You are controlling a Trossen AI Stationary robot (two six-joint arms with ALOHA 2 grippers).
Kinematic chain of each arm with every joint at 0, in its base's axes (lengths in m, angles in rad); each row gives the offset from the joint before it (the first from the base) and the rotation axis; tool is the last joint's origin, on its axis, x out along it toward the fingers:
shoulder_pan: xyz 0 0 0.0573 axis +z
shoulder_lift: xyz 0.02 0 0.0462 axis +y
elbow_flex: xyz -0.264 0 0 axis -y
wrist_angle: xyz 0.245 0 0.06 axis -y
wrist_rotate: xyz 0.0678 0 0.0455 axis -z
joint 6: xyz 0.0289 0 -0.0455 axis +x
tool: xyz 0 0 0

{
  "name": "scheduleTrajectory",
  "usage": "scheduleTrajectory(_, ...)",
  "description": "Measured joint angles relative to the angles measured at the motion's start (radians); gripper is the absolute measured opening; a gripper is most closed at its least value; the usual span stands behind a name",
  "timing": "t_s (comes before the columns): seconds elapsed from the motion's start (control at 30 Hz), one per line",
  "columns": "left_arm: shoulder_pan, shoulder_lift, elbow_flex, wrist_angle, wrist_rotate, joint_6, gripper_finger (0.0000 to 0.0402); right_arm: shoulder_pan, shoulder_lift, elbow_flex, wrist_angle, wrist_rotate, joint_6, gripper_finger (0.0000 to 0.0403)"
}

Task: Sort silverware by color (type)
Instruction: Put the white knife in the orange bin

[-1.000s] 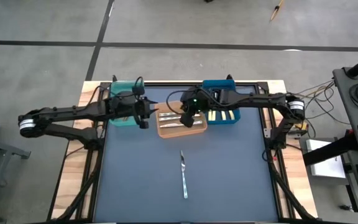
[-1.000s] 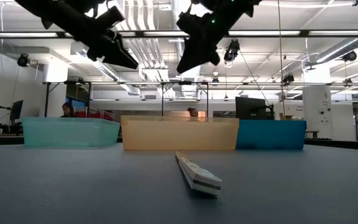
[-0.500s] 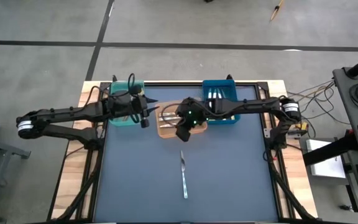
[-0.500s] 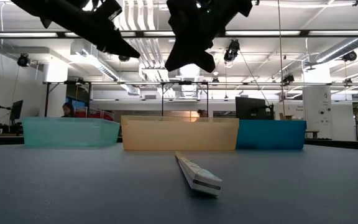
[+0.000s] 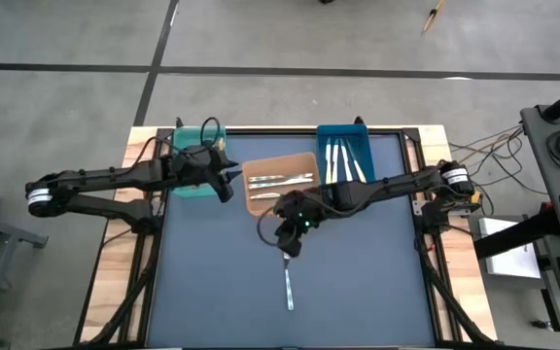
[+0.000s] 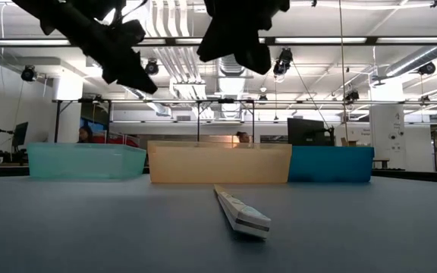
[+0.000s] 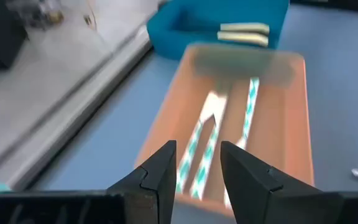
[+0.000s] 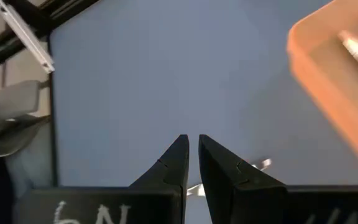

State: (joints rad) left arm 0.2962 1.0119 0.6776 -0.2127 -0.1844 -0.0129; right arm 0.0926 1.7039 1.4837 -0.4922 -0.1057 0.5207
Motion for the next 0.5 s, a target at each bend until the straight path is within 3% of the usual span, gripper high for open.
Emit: scheduleTrajectory(0.5, -0.005, 0.000, 0.000, -0.086, 0.012, -0.067, 0.0107, 0.122, 0.097, 0.005, 0.008, 0.002, 0.461, 0.0028)
